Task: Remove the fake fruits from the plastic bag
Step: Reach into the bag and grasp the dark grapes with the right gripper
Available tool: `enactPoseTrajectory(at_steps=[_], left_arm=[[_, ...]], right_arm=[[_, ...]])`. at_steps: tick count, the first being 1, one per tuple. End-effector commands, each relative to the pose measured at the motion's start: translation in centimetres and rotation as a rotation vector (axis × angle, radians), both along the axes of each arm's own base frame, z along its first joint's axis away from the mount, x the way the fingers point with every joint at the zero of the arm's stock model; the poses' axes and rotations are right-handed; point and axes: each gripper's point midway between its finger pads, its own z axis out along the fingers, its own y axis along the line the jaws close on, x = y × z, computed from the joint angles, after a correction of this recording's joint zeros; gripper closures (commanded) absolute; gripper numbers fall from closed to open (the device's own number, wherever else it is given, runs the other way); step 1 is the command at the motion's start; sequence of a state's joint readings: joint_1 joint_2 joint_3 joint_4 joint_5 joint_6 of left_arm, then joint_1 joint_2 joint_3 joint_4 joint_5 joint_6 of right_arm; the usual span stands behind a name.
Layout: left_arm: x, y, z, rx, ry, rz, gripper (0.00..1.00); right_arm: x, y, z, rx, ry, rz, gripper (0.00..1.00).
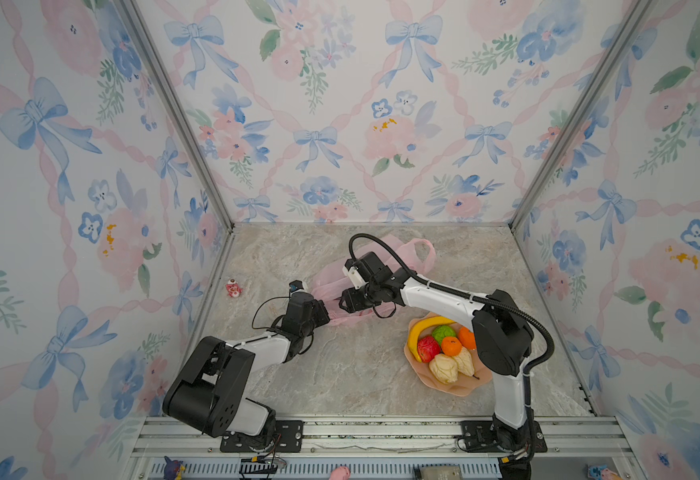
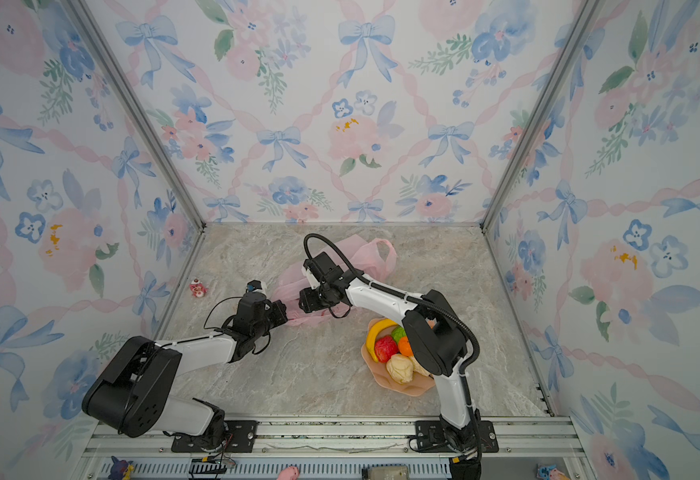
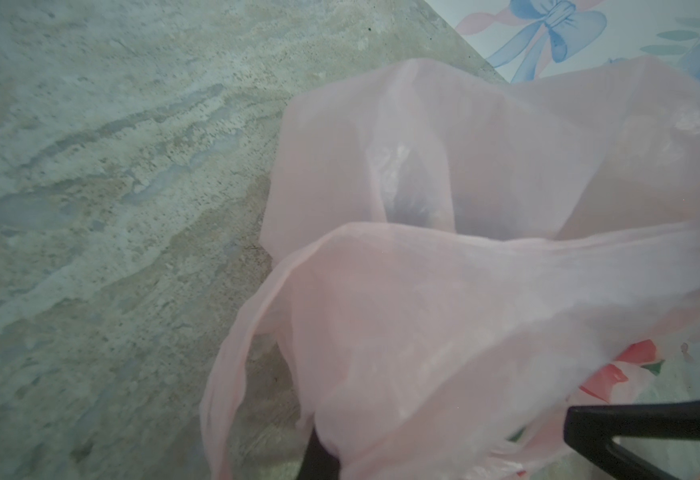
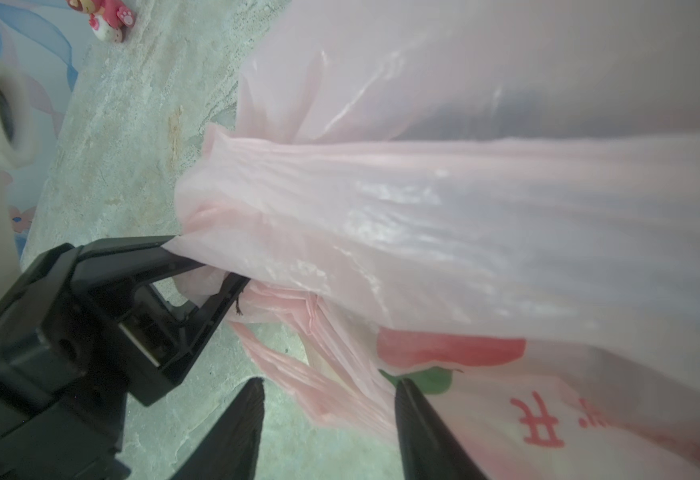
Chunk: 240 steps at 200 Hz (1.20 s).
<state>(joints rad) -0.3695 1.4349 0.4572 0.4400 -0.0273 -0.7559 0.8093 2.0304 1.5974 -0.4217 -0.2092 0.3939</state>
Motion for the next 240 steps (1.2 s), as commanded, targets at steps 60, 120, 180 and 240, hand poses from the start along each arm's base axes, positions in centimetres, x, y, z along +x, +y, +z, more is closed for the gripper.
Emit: enactPoseTrajectory(at_steps=[60,120,180,240], left_arm=[[0.1,-0.2,2.6,0.003,-0.062,-0.041,1.00],[0.4,-0.2,2.3,0.012,-0.045,-0.047,1.00],[1.7,-0.4,1.8,0.011,-0.009,-0.060,1.00],[1.6,-0.4,2.5,0.014,-0.031,-0.066,1.00]], right_arm=[[6.0,1.7,0.2,-0.159,-0.163,0.062,0.42],[7.2,1.5,0.0,-0.237,-0.238,0.151,0.29],[4.3,-0.2,2.4,-0.167,-0.234,0.176,0.24],[6.2,-1.9,0.3,-0.150,-0.167,0.084,0.24]])
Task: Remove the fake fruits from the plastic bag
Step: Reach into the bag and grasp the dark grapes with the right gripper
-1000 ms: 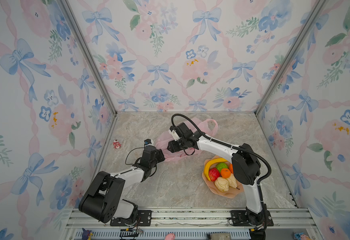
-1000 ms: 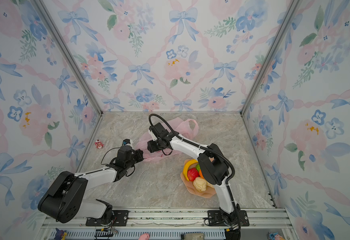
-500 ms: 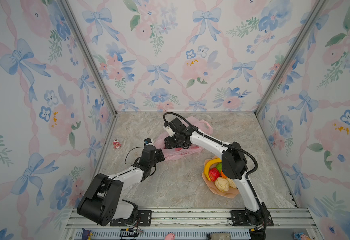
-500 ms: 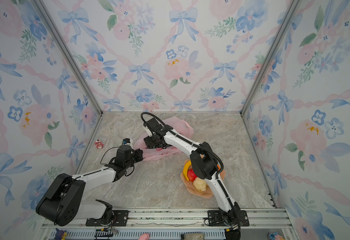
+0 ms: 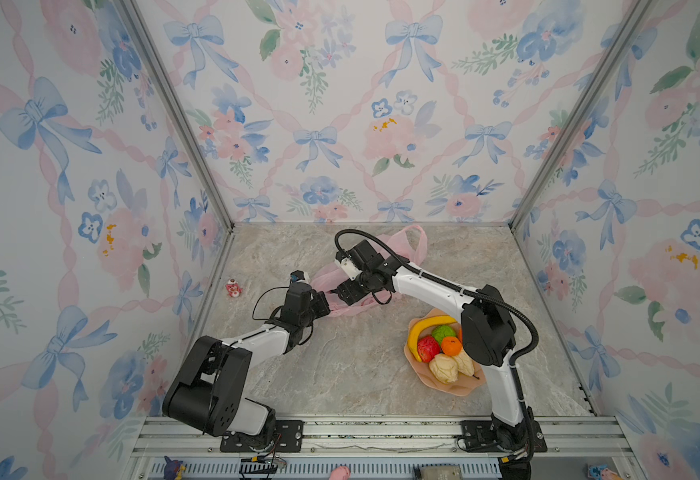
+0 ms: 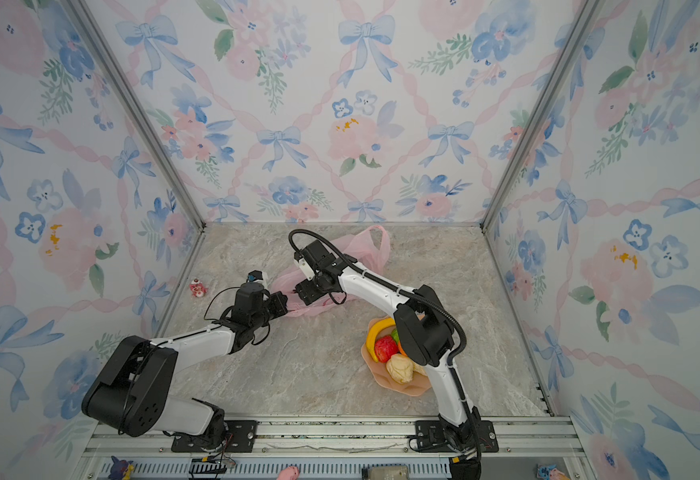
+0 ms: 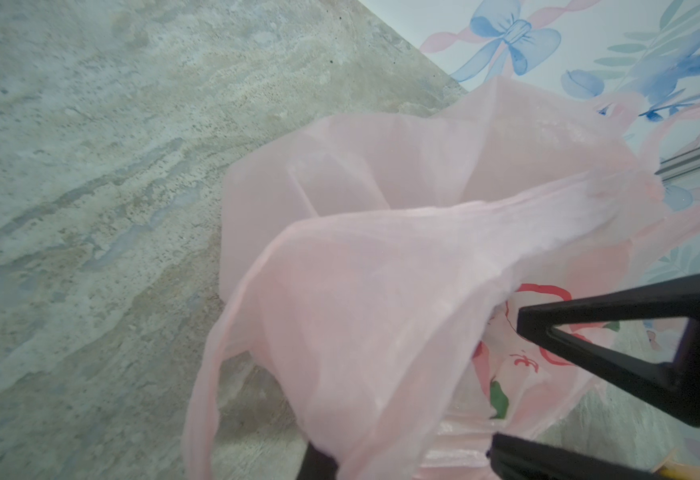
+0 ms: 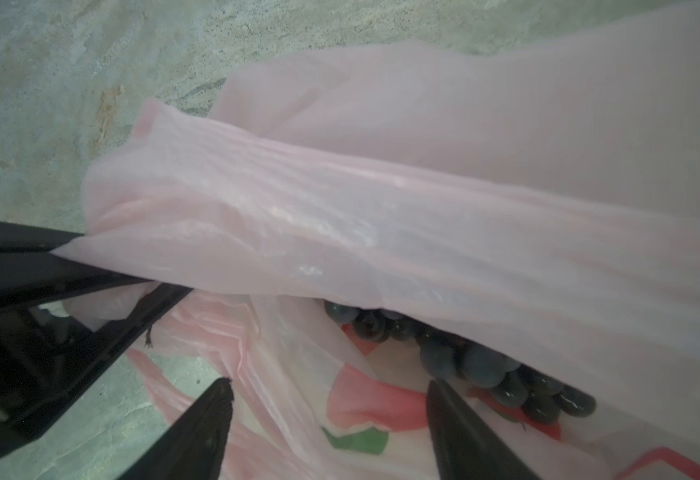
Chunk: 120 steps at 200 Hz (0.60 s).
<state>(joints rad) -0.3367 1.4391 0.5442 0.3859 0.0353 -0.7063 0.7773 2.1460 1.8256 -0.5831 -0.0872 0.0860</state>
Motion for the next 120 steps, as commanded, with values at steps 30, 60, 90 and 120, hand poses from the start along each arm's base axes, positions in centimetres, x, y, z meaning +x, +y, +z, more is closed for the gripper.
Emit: enactPoseTrajectory(at_steps=[30,60,90,120], left_arm=[[-0.4,0.0,0.6,0.017,-0.012,-0.032,1.00],[-0.2,-0.3,1.6,0.013,-0.036,-0.048,1.00],[0.1,-0.3,2.1,0.017,-0.038,-0.048,1.00],[0.4,0.2,1.5,0.035,-0.002,-0.029,1.00]], right_arm=[[2.7,0.4,0.1,0.072,0.046,-0.041,0.25],[2.2,1.8,-0.9,0.041,0.060,0.014,0.27],[1.8,2.5,-1.1,0.032,0.056,0.034,0.27],[1.4,2.0,0.0,0.040,0.045,0.025,0.28]])
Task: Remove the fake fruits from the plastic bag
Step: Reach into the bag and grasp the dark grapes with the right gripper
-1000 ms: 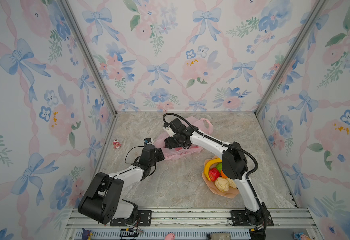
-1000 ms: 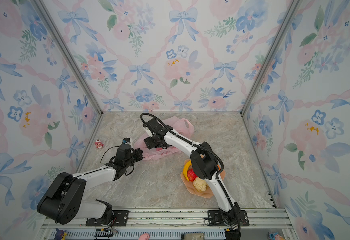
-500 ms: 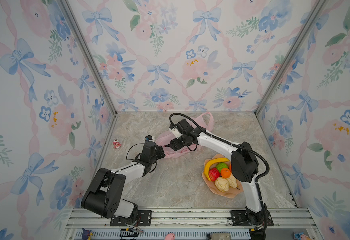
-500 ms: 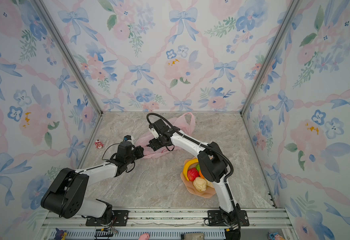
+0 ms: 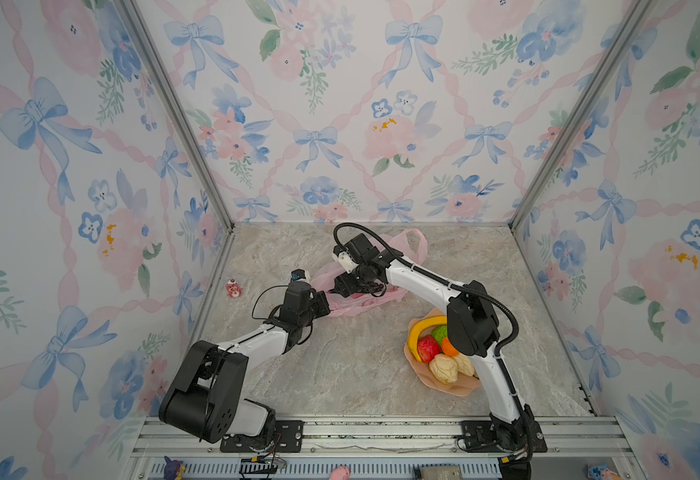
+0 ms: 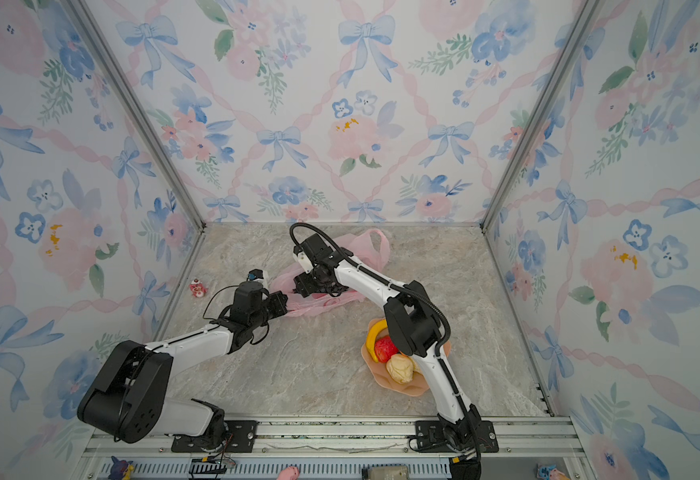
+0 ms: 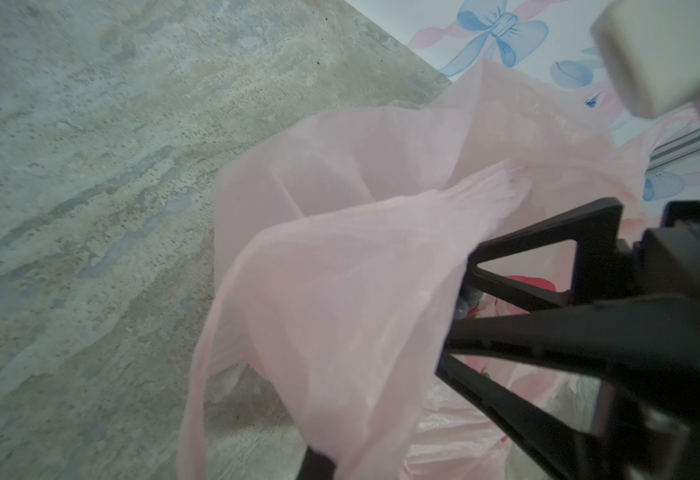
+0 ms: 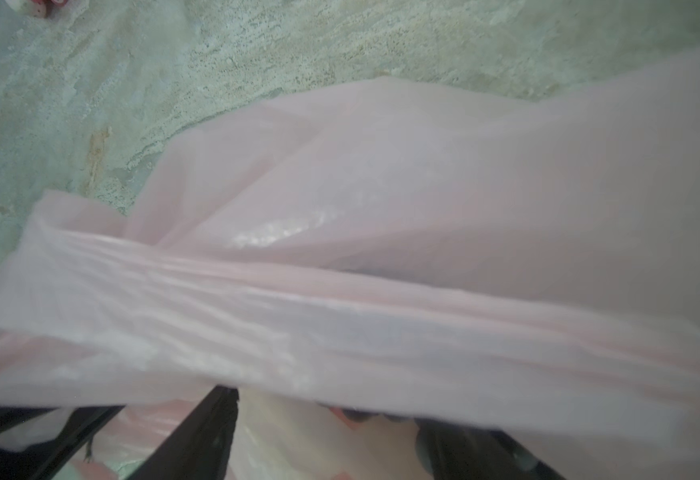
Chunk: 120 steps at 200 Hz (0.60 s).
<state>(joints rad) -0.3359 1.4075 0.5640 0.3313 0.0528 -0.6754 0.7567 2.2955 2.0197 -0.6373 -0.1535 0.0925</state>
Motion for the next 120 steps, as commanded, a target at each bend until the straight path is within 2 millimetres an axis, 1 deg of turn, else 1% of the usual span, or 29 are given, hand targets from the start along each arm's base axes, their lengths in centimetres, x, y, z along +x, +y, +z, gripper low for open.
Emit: enactPoseTrajectory(at_steps=[1,25,39,56,73,95,120], left_arm=[[0.6,0.4,0.6,0.020,0.002,0.002,1.00],[0.7,0.6,0.6,0.015,0.008,0.012,1.00],[0.7,0.6,0.9,0.011,0.001,0.009,1.00],[0.6,0.4,1.2,0.002,-0.005,-0.001,1.00],[0.5,0.3,1.4,-0.003,-0.010,-0.011,1.00],[0.1,0.3,1.6,-0.003,-0.017,-0.016,1.00],[-0.2,0.3,1.8,-0.005,-0.025,-0.024,1.00]], right_arm=[[-0.9,-0.1,1.3,0.006,-0.005,0.015,0.28],[-1.5,-0.9,1.8,0.011,-0.016,0.002,0.27],[-1.6,-1.5,1.3,0.004,-0.011,-0.014,0.27],[-1.2,-1.9,0.5,0.002,0.003,-0.036,0.27],[-0.8,-1.5,0.3,0.013,0.002,-0.040,0.27],[0.1,-0.7,0.5,0.029,-0.016,-0.042,0.23],[1.0,0.1,0.3,0.015,-0.035,-0.031,0.20]])
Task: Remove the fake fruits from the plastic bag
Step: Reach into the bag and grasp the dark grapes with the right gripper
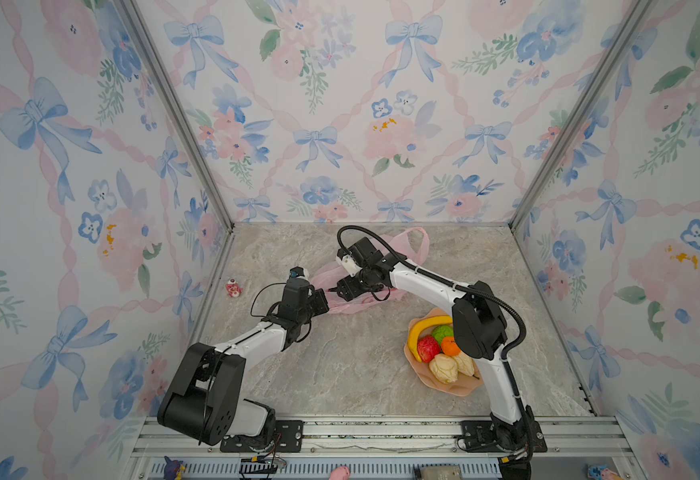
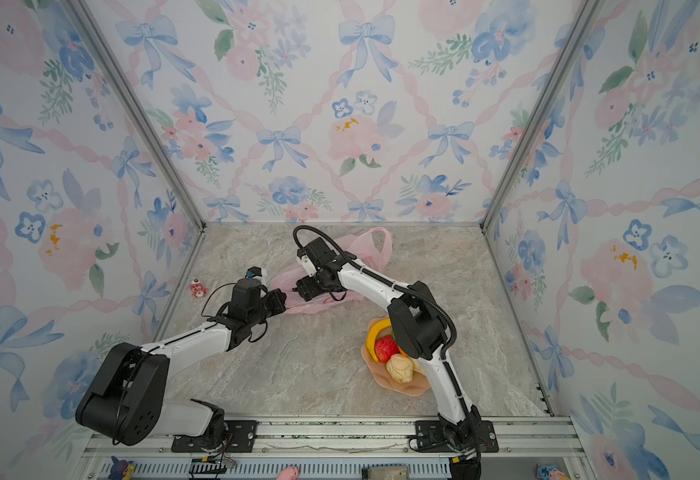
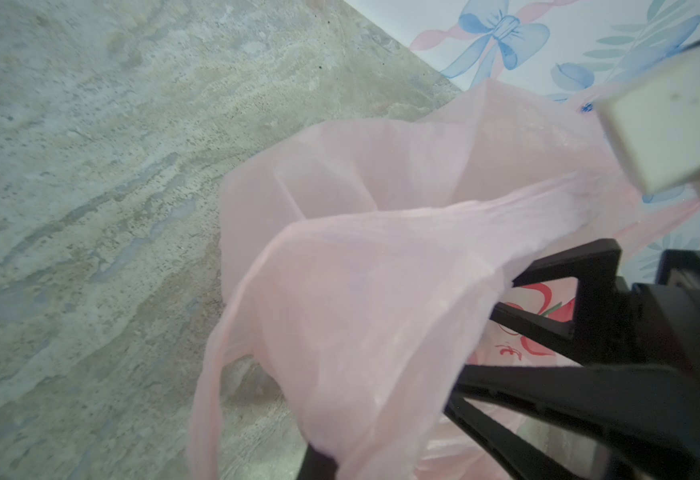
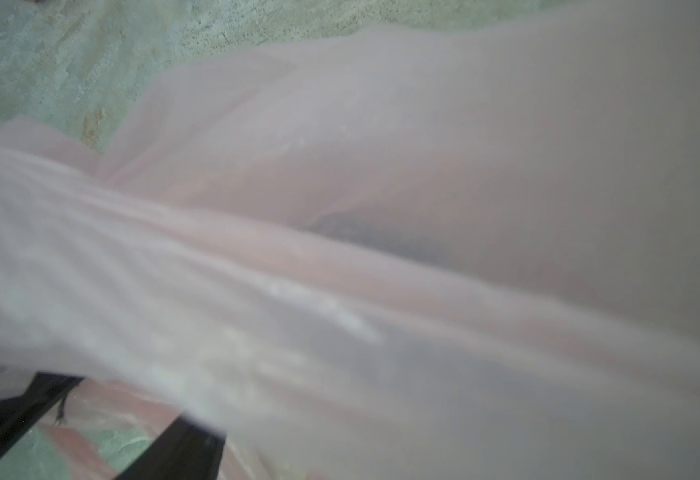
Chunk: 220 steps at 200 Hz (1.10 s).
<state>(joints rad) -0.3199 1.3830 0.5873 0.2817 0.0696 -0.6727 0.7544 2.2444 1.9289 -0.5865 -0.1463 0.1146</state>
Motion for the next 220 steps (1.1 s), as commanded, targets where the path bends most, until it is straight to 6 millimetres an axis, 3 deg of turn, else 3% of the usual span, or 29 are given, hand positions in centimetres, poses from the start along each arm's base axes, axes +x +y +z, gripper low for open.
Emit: enactPoseTrajectory(at_steps=[1,44,93,147,220], left_arm=[[-0.3,0.0,0.9,0.001,-0.029,-0.025,1.00],[-0.7,-0.2,0.8,0.000,-0.030,-0.046,1.00],[-1.4,0.2,-0.3,0.012,-0.005,-0.037,1.00],[-2.3,0.9,-2.4,0.032,0.044,-0.013,1.00],[-1.9,1.3,-2.9,0.045,0.058,0.005,1.00]], right_arm=[[1.5,0.9,0.3,0.004,-0.034,-0.006,0.20],[2.6,2.1,-0.5,-0.029,-0.054,0.019,0.12],[2.1,2.9,-2.4,-0.107,-0.043,0.061,0.07],[0.6,2.2,-4.9,-0.211,-0.035,0.139,0.01],[0.0,0.5,-8.0,-0.343,-0.037,0.221,0.02]])
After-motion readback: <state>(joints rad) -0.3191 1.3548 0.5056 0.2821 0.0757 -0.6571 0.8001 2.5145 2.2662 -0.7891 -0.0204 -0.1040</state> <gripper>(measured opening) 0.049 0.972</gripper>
